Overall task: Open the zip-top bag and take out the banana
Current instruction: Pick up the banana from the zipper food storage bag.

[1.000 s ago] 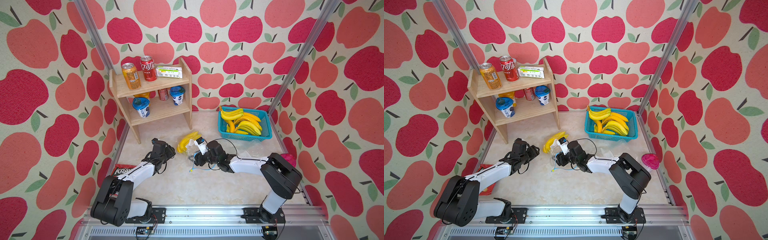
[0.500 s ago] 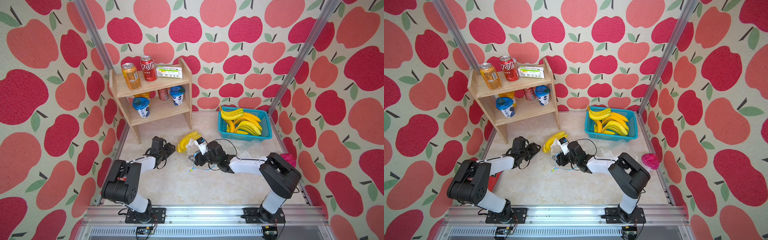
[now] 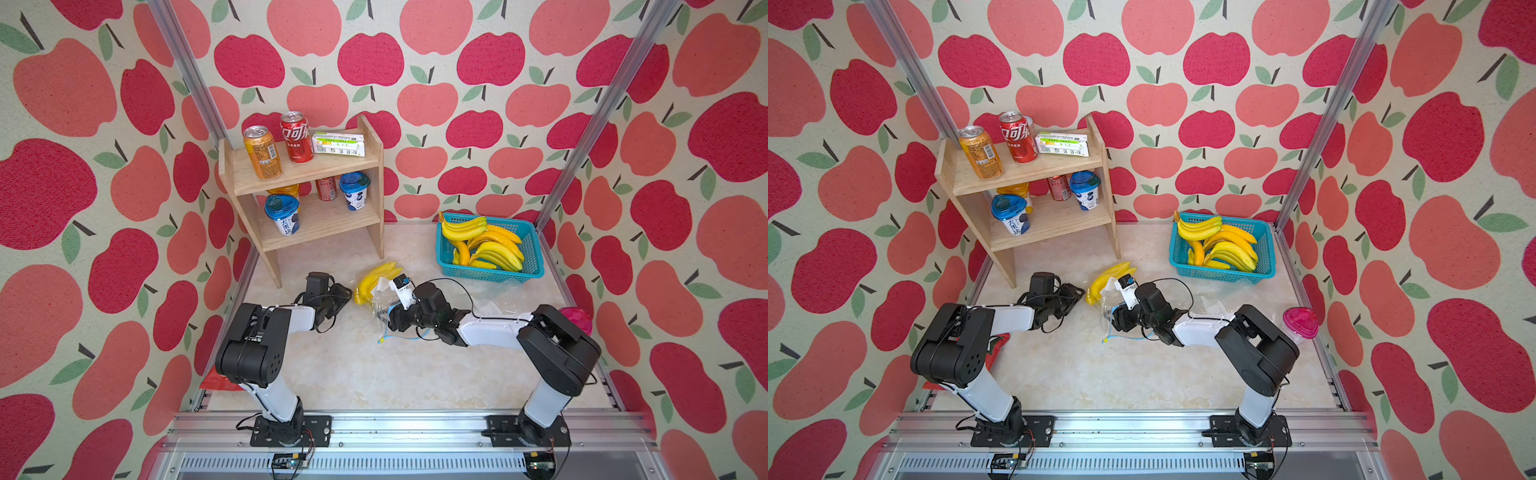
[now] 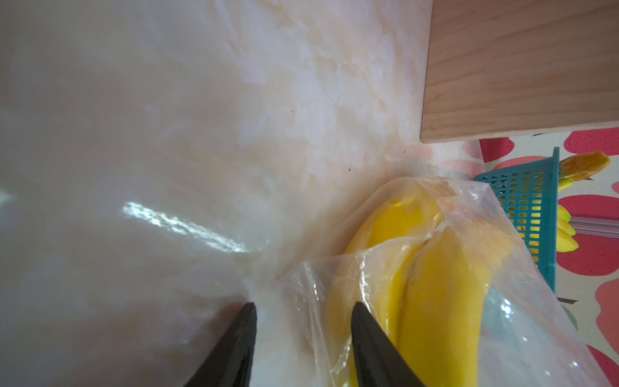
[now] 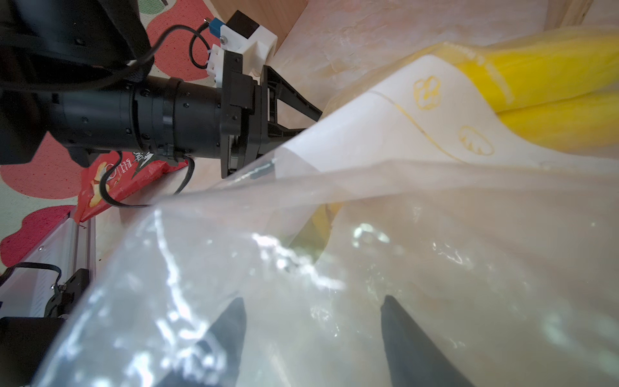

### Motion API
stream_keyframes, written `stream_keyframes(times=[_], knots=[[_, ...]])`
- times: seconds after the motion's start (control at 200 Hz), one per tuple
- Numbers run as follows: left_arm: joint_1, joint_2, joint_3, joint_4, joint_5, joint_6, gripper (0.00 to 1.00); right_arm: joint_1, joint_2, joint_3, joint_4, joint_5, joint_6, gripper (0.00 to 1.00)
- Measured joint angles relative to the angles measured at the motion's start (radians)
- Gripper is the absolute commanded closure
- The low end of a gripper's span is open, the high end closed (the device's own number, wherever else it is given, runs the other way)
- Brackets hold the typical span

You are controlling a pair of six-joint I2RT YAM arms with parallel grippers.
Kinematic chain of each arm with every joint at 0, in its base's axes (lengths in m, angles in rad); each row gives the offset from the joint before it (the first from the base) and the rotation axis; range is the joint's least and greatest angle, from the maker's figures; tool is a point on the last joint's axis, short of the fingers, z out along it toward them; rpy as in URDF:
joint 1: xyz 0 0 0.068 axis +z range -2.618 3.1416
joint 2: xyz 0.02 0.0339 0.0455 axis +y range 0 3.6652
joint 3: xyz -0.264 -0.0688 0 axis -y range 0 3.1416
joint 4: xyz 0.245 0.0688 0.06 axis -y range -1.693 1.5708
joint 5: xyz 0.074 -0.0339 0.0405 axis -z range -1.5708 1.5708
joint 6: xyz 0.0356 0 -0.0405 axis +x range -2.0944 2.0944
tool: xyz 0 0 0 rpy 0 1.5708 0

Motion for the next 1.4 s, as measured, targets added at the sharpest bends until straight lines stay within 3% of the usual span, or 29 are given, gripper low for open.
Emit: stream_keyframes(times=[0.215, 0.39, 0.61, 0.94, 1.305, 1.401], knots=[[-0.01, 0.011, 0.0, 0.046, -0.001, -0.037, 0.67, 0.0, 0.004, 0.0, 0.006, -0.005, 0.003, 0.33], [-0.026, 0.034, 0.0, 0.097, -0.003, -0.074, 1.0, 0.0, 0.02, 0.0, 0.006, -0.023, 0.005, 0.34], [-0.046, 0.08, 0.0, 0.174, -0.01, -0.084, 1.0, 0.0, 0.032, 0.005, 0.004, -0.018, 0.015, 0.33], [-0.054, 0.046, -0.003, 0.195, -0.012, -0.09, 1.0, -0.014, 0.123, 0.084, 0.002, 0.031, -0.017, 0.33], [-0.054, 0.042, -0.005, 0.198, -0.01, -0.091, 1.0, -0.037, 0.171, 0.158, -0.081, 0.022, -0.061, 0.53], [-0.054, 0.042, -0.005, 0.198, -0.011, -0.091, 1.0, -0.037, 0.177, 0.161, -0.106, 0.023, -0.073, 0.68]])
